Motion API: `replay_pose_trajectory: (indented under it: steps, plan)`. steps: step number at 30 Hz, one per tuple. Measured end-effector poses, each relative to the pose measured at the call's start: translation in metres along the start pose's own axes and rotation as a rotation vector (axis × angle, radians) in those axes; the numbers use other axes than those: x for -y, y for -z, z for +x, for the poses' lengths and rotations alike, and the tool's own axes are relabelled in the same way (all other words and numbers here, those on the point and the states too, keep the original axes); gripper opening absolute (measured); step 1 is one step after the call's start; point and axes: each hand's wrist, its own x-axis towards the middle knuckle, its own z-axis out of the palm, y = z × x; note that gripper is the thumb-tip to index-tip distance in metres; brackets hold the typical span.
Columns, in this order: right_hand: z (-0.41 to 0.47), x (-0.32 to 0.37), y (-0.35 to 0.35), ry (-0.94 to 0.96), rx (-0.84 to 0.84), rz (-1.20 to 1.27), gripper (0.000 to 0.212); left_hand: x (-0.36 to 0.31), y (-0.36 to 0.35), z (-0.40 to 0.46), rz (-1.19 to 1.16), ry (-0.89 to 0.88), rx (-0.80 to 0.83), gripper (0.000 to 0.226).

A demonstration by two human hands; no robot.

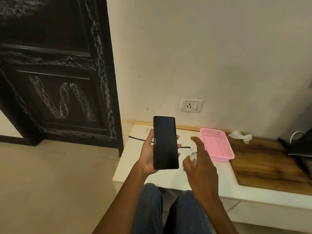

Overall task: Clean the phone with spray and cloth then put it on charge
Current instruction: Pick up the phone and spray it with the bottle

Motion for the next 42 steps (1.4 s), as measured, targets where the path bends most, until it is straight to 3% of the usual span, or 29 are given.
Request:
replay_pose_trajectory:
  steps: [3, 9, 18, 26, 31, 35, 42]
  plan:
    - [-0.003, -0.002, 0.003, -0.023, -0.009, -0.004, 0.059, -0.001, 0.002, -0.001, 0.001, 0.004, 0.003, 0.079]
    - [0.027, 0.014, 0.013, 0.147, -0.156, -0.010, 0.062, 0.003, 0.002, -0.001, -0.010, 0.014, -0.008, 0.081]
    - [0.066, 0.008, 0.006, 0.095, -0.229, 0.083, 0.059, -0.001, 0.009, 0.000, 0.003, 0.024, -0.015, 0.078]
    - [0.063, -0.046, -0.039, -0.119, -0.045, 0.380, 0.055, -0.004, 0.027, 0.010, -0.014, 0.039, -0.025, 0.078]
    - [0.073, -0.075, -0.076, -0.199, 0.100, 0.361, 0.069, -0.002, 0.040, 0.020, -0.019, 0.048, -0.059, 0.079]
    - [0.083, -0.099, -0.110, -0.258, 0.170, 0.197, 0.055, -0.002, 0.049, 0.029, -0.048, 0.067, -0.088, 0.078]
    - [0.094, -0.126, -0.156, -0.310, 0.227, 0.178, 0.046, -0.002, 0.069, 0.044, -0.078, 0.103, -0.127, 0.075]
